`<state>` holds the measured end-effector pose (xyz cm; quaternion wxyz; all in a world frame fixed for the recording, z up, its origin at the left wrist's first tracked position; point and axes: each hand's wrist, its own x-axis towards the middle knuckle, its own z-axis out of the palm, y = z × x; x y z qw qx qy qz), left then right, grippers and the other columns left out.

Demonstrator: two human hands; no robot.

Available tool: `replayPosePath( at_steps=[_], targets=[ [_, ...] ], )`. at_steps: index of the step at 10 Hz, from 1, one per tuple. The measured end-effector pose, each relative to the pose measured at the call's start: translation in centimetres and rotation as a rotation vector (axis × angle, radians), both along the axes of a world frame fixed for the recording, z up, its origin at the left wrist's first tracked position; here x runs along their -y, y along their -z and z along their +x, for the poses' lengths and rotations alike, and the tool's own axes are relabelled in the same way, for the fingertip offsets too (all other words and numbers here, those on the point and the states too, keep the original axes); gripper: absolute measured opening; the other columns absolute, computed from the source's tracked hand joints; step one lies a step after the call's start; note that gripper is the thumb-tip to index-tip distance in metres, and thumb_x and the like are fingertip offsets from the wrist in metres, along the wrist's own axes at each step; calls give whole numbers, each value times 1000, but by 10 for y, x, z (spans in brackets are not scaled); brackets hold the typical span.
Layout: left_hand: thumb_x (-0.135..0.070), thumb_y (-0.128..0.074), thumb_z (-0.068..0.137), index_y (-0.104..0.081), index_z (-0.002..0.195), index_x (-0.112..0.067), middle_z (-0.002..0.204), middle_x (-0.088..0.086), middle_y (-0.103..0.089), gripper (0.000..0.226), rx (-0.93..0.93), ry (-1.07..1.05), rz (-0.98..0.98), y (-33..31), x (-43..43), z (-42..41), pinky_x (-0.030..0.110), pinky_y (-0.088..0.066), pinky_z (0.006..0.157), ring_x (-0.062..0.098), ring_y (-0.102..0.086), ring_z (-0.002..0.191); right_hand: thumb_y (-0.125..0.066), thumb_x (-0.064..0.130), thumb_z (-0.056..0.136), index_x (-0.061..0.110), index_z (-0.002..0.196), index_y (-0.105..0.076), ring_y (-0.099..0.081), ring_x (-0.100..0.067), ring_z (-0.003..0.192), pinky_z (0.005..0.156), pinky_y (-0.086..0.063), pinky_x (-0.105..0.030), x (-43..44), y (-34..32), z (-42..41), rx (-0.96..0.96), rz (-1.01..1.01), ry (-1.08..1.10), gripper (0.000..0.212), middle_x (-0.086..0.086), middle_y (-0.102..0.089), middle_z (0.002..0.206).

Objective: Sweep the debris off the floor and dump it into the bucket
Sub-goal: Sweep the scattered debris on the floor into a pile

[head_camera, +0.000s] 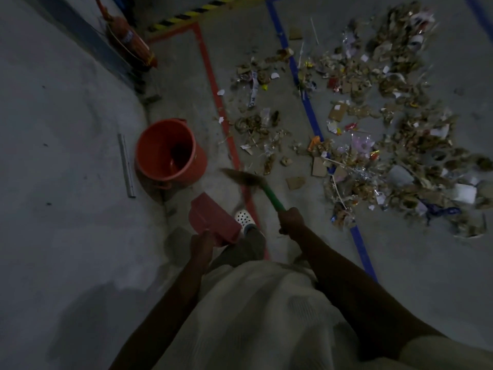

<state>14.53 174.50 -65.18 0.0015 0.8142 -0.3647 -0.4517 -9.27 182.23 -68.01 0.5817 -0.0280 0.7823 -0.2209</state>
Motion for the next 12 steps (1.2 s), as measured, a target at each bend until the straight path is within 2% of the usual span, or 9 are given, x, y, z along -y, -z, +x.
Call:
replayPosePath(
  at_steps=[1, 4, 5, 6, 7, 8, 9, 10, 12],
  targets=[
    [-34, -50, 101, -56, 133, 5, 133, 27, -57, 50, -82, 65, 14, 8, 51, 3, 49, -44, 104, 41, -56, 121, -46, 18, 103, -6, 134, -53, -58, -22, 79, 62, -50, -30, 20, 12, -18, 23, 92, 291, 41, -10, -57, 95],
    [-44, -52, 99, -67, 103, 8, 93, 20, -64, 55, -83, 216, 12, 26, 150, 1, 47, -50, 85, 29, -60, 88, -46, 18, 104, -2, 140, -39, -65, -45, 105, 89, -56, -51, 89, 3, 18, -217, 134, 717, 41, -23, -57, 126],
    [-47, -50, 99, -61, 121, 3, 114, 21, -65, 56, -123, 244, 61, 32, 167, -7, 50, -48, 101, 34, -62, 107, -45, 24, 106, 3, 146, -31, -60, -43, 115, 96, -52, -52, 91, -14, 65, -205, 53, 632, 47, -23, -54, 133],
    [-42, -51, 99, -58, 128, 5, 122, 25, -63, 56, -94, 276, 69, 34, 171, -17, 50, -47, 101, 38, -60, 114, -47, 31, 105, 8, 144, -34, -61, -38, 112, 86, -53, -38, 71, -32, 80, -208, 11, 466, 47, -17, -58, 124],
    [-36, -52, 98, -61, 120, 10, 114, 28, -66, 52, -76, 326, 102, 39, 162, -36, 46, -50, 96, 39, -63, 109, -51, 40, 101, 16, 145, -35, -67, -32, 105, 88, -57, -44, 42, -39, 67, -261, 50, 184, 53, -14, -63, 122],
    [-36, -52, 99, -63, 117, 10, 109, 25, -68, 50, -62, 406, 141, 36, 146, -51, 41, -49, 91, 37, -64, 104, -55, 24, 100, 7, 147, -43, -61, -37, 117, 100, -51, -48, 24, -27, 34, -138, 85, 160, 52, -21, -59, 131],
    [-37, -52, 99, -63, 112, 12, 106, 27, -69, 52, -80, 438, 142, 32, 143, -60, 42, -50, 88, 38, -65, 102, -54, 18, 100, -3, 139, -50, -64, -37, 108, 90, -52, -45, 15, -20, 20, -44, 168, 223, 45, -24, -63, 120],
    [-41, -54, 97, -64, 109, 11, 99, 25, -70, 54, -101, 414, 109, 25, 142, -73, 36, -42, 71, 35, -62, 82, -51, 27, 104, 1, 136, -50, -60, -35, 118, 103, -50, -43, -5, -16, 1, -54, 261, 116, 41, -20, -60, 129],
    [-43, -54, 96, -65, 107, 12, 98, 26, -69, 57, -93, 347, 58, 14, 131, -85, 34, -38, 67, 38, -63, 81, -58, 33, 101, 0, 131, -50, -63, -35, 116, 102, -52, -45, -27, -6, -43, -84, 337, 297, 45, -20, -59, 129]
  ],
)
